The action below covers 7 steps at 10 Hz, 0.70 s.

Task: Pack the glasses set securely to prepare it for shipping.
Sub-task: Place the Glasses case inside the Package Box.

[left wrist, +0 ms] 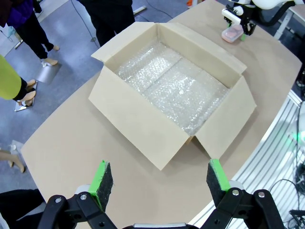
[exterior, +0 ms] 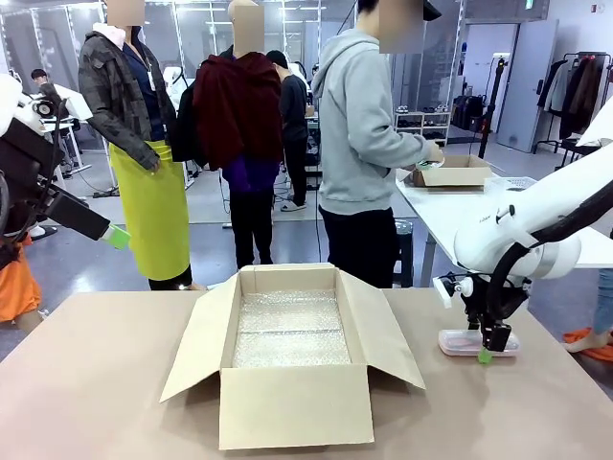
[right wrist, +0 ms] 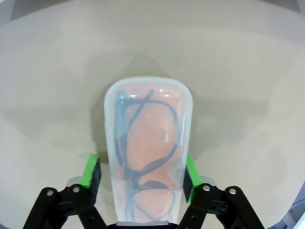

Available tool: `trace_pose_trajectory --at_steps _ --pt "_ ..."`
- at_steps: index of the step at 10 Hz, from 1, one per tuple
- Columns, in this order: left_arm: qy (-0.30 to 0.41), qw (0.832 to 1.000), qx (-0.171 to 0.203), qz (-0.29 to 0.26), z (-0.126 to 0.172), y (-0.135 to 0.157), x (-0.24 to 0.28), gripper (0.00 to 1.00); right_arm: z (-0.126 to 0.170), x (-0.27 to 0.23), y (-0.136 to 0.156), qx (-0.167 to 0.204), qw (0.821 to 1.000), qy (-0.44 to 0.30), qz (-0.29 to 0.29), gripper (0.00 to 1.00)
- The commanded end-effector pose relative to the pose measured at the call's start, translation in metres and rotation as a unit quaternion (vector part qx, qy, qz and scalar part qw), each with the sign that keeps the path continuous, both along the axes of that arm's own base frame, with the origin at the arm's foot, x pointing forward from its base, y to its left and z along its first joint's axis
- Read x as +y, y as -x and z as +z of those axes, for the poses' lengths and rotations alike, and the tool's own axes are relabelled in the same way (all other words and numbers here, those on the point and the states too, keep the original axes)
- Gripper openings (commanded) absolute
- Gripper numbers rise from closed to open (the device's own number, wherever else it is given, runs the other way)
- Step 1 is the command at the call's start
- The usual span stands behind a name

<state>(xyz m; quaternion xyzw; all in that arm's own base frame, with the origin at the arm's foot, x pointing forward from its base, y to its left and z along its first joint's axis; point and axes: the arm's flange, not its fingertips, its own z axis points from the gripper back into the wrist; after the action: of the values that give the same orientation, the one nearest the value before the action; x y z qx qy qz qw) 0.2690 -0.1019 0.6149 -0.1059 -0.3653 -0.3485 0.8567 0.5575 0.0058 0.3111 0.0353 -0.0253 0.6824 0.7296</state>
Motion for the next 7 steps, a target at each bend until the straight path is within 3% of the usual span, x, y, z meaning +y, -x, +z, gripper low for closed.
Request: trace_pose_trajectory --at_steps 1,2,3,4,5,7 --pt "-0.001 1.000 -0.002 -0.002 0.001 0.001 0.000 1.00 0.002 0.000 -0.002 -0.002 1.000 0.001 0.008 0.61" --pt "-0.001 1.000 -0.002 -0.002 0.001 0.001 0.000 1.00 0.002 0.000 -0.002 -0.003 1.000 0.001 0.008 0.59" --pt "-0.001 1.000 -0.002 -0.002 0.001 0.001 0.000 1.00 0.003 -0.001 -0.002 -0.006 1.000 0.003 0.006 0.41" --pt "-0.001 1.000 -0.002 -0.002 0.001 0.001 0.000 1.00 0.008 -0.002 -0.001 -0.011 1.000 0.004 0.004 0.39" --pt "-0.001 1.000 -0.002 -0.002 0.001 0.001 0.000 1.00 0.013 -0.002 0.000 -0.015 1.000 0.005 0.004 0.21" --pt "-0.001 1.000 -0.002 -0.002 0.001 0.001 0.000 1.00 0.048 0.005 0.009 -0.016 1.000 -0.002 0.013 0.21"
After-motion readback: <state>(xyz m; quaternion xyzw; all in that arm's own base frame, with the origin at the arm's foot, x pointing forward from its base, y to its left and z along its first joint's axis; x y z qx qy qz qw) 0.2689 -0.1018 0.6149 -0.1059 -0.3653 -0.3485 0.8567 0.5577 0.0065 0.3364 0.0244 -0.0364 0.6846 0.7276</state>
